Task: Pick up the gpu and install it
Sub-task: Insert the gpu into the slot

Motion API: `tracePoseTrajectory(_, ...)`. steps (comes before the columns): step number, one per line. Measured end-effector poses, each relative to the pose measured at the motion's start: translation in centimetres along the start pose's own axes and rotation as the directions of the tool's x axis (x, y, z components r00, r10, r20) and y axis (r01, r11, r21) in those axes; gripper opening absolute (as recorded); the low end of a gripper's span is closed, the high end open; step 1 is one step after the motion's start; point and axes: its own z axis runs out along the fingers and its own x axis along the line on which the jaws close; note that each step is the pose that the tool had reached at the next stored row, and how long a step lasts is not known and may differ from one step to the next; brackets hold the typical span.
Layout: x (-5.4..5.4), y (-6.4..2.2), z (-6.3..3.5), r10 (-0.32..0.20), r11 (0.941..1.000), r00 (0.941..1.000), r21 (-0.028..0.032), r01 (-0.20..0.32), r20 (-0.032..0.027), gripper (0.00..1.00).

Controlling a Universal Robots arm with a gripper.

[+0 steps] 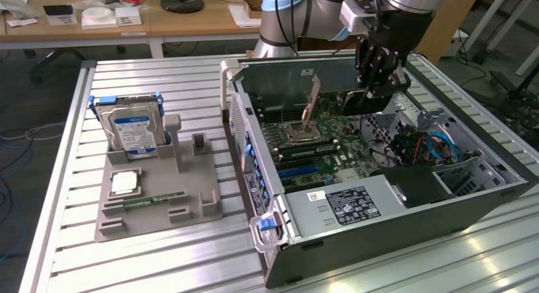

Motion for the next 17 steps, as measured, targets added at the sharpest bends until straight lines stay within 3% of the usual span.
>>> tracePoseTrajectory(17, 0.01, 0.01, 0.17, 0.0, 1.0, 1.0, 0.0, 0.0, -0.0001, 0.27)
